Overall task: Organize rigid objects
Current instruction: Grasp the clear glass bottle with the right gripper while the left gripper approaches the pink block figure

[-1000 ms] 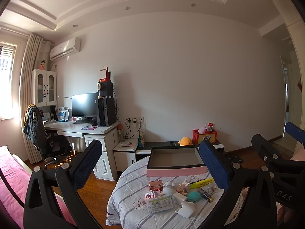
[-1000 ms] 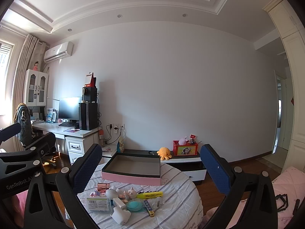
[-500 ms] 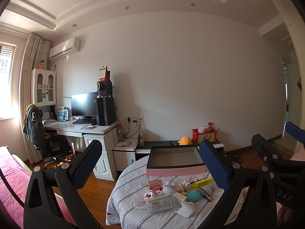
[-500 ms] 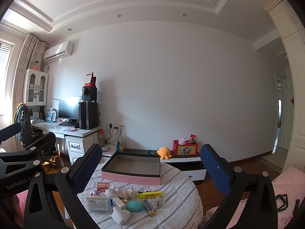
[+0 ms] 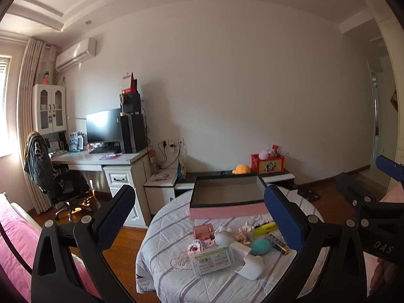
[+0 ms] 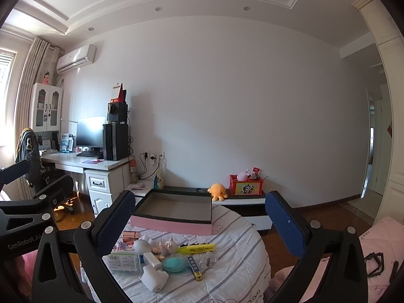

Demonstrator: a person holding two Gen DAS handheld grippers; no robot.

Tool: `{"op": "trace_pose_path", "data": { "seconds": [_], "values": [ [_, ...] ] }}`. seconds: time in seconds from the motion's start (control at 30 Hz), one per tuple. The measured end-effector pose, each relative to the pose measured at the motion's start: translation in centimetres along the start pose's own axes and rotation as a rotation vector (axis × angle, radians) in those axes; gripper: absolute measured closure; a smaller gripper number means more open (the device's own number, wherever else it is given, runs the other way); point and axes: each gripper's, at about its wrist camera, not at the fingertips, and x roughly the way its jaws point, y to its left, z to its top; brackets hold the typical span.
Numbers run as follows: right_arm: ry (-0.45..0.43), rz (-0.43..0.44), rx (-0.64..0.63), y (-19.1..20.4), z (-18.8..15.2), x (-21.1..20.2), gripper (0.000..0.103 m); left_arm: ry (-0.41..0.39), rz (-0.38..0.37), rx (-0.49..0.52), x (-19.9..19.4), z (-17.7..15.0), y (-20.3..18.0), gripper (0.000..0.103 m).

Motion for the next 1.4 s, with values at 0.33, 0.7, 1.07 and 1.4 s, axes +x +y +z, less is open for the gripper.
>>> {"op": "trace_pose_path", "data": {
  "seconds": [0.33,0.7,1.07,1.4],
  "values": [
    [0.255,0.007,0.026,-1.9,-7.6,8.4,0.000,0.228,0.007,0.036,8.9,-8.6,1.8,0.000],
    [0.445,0.002,0.035,-3.4,-13.9,14.2,0.000,0.437,-0.077,-0.018,15.7,-14.7,0.4,0.000],
    [0.511,0.029,0.028,-3.6,-16.6,16.8,0.000,0.499,-0.075,-0.048,16.2,-17.0,-0.8,0.000],
    [0.559,0.057,0.028,-4.0,-17.8,19.6,0.000,0.378,-0.053,-0.060,15.0,-13.7,2.3,0.000]
  ]
}}
